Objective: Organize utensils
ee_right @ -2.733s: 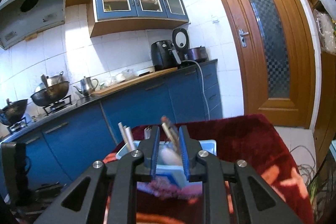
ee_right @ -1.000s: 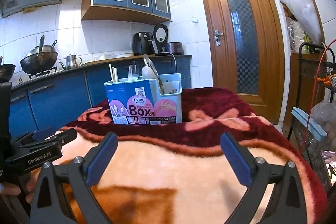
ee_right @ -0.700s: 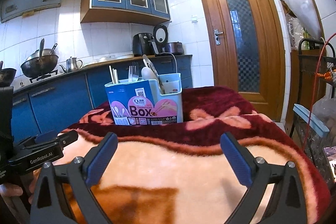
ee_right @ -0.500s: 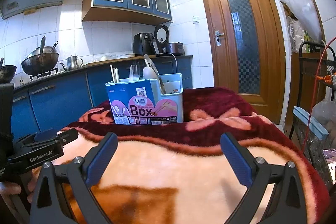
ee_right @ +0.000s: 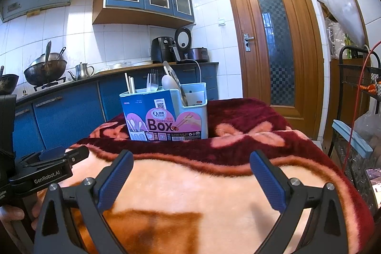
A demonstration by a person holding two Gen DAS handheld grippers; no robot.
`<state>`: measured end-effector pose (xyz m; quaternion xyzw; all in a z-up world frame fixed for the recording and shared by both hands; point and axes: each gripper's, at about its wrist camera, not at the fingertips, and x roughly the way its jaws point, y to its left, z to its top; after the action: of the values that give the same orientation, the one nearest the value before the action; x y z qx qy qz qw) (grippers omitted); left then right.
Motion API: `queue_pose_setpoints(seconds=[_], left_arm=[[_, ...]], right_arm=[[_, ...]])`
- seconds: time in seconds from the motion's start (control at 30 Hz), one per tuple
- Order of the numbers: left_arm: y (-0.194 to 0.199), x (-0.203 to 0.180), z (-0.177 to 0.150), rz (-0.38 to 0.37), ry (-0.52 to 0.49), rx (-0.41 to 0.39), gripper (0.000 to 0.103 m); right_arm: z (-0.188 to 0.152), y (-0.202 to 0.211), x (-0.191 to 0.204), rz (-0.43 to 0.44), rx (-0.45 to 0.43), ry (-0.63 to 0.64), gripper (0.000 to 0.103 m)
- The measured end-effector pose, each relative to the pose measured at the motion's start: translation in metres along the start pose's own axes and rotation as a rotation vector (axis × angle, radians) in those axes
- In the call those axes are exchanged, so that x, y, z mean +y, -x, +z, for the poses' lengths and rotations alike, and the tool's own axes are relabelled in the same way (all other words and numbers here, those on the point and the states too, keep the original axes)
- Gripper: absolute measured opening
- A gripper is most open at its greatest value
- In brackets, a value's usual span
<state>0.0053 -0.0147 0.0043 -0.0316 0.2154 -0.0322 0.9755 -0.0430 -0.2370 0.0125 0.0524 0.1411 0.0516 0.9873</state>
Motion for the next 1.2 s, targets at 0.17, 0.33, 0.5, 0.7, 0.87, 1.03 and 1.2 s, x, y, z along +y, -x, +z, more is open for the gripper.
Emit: queue_pose_setpoints(seconds=[0.17,0.33,0.5,0.7,0.87,1.03,1.2], left_arm=[[-0.0002,-0.0001,-0.0001,0.002,0.000,0.002,0.075],[-0.0004,-0.0001,-0.0003,0.003,0.001,0.003,0.075],[-0.0002,-0.0001,-0.0003,0.003,0.001,0.003,0.075],[-0.0005,-0.0001,-0.0005,0.002,0.001,0.004,0.075],[-0.0005,0.0001,-0.0006,0.002,0.000,0.004,0.075],[-0.0005,0.0002,-0.0005,0.002,0.001,0.004,0.075],[-0.0006,0.0001,-0.0005,0.003,0.000,0.004,0.075]], right_arm=[[0.0000,0.0001,-0.0001,0.001,0.000,0.000,0.100],[-0.0001,0.0003,0.0000,0.001,0.000,0.000,0.100],[-0.0001,0.0002,-0.0001,0.000,-0.001,0.001,0.100],[-0.0002,0.0003,0.0000,0.001,-0.001,0.002,0.100],[-0.0002,0.0005,0.0001,0.000,-0.001,0.001,0.100],[-0.0002,0.0003,0.0003,0.001,-0.001,0.002,0.100],[-0.0002,0.0004,0.0004,0.001,-0.001,0.002,0.100]])
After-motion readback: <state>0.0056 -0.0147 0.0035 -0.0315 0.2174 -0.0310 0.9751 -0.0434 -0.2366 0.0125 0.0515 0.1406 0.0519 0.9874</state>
